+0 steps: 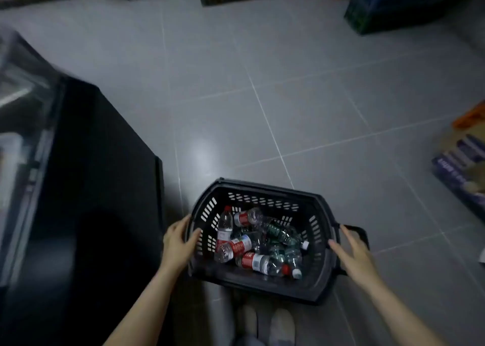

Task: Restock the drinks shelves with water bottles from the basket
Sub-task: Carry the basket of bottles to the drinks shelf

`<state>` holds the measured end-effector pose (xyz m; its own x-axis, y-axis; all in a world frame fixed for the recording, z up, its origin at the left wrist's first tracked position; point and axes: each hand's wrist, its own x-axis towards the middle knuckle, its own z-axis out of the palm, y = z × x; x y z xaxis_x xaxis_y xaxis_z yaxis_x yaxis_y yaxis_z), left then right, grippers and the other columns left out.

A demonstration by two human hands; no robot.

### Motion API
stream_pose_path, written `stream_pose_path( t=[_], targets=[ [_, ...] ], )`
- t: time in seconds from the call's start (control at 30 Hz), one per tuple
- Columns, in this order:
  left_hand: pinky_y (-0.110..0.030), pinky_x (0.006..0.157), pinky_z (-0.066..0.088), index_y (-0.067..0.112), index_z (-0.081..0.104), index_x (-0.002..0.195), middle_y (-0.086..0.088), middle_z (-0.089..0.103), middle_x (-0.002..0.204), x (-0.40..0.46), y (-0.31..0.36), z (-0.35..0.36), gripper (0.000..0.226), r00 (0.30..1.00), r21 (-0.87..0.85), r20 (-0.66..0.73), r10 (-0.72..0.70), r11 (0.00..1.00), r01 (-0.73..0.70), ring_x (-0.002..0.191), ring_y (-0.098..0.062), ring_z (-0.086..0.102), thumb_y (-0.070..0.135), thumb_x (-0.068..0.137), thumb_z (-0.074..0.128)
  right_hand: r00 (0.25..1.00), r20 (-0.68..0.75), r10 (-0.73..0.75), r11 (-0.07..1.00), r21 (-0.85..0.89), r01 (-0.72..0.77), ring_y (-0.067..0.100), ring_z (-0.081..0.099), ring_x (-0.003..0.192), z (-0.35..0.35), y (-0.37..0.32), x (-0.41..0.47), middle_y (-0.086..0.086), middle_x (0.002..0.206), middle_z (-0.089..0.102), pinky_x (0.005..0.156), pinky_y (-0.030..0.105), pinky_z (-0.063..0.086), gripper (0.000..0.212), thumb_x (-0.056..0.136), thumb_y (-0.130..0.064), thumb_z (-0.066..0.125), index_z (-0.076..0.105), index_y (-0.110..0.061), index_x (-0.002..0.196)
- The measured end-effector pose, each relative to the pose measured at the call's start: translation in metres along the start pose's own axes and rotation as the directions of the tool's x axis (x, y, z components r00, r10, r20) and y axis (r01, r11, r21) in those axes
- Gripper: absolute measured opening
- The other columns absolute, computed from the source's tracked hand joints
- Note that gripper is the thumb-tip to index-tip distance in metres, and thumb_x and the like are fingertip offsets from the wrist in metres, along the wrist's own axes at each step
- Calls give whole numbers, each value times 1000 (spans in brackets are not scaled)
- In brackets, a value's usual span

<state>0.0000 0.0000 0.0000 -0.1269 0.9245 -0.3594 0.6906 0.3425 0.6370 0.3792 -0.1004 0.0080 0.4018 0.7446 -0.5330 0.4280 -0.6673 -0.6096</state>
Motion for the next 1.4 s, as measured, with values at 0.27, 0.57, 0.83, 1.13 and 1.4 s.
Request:
stream_pose_path(
  t=[0.27, 0.57, 0.83, 1.13, 1.4],
  targets=[
    [-35, 109, 33, 37, 25, 144, -9, 45, 142, 117, -104, 87, 62, 995, -80, 86, -44, 996, 51, 128, -18, 43, 31, 91, 57, 997, -43, 57, 994, -91, -60, 36, 35, 135, 81, 106, 108, 13, 151, 31, 109, 49, 30, 75, 88, -44, 54, 5, -44, 145],
    [-29, 89, 41, 44, 34, 139, -10, 64, 118, 126, -107, 96, 59, 999, 33, 17, -38, 999, 37, 111, -25, 58, 41, 86, 61, 991, -113, -67, 990, 114, 80, 17, 35, 135, 82, 115, 119, -21, 137, 32, 107, 31, 29, 70, 88, -27, 59, 19, -41, 144],
    [-35, 102, 36, 44, 32, 140, -11, 57, 131, 91, -61, 60, 57, 989, 161, 110, -96, 984, 78, 123, -29, 50, 49, 87, 55, 999, 6, 47, 986, 161, -48, 20, 39, 133, 26, 94, 85, -9, 145, 39, 109, 36, 34, 65, 87, -42, 57, 21, -48, 141],
    [-31, 96, 37, 42, 29, 142, -11, 61, 114, 24, 60, 14, 60, 966, 226, 257, -16, 973, -44, 118, -32, 53, 53, 87, 52, 985, -68, 162, 963, 228, -143, 24, 34, 137, -64, 86, -39, -6, 151, 33, 110, 46, 34, 66, 86, -47, 55, 19, -49, 142],
    [-43, 104, 36, 42, 18, 145, -19, 51, 136, -37, 153, 30, 63, 886, 336, 453, 101, 901, -275, 122, -40, 48, 50, 90, 49, 933, -184, 309, 897, 383, -222, 23, 35, 136, -124, 127, -164, -5, 150, 34, 111, 42, 32, 72, 84, -47, 60, 17, -50, 142]
  ],
)
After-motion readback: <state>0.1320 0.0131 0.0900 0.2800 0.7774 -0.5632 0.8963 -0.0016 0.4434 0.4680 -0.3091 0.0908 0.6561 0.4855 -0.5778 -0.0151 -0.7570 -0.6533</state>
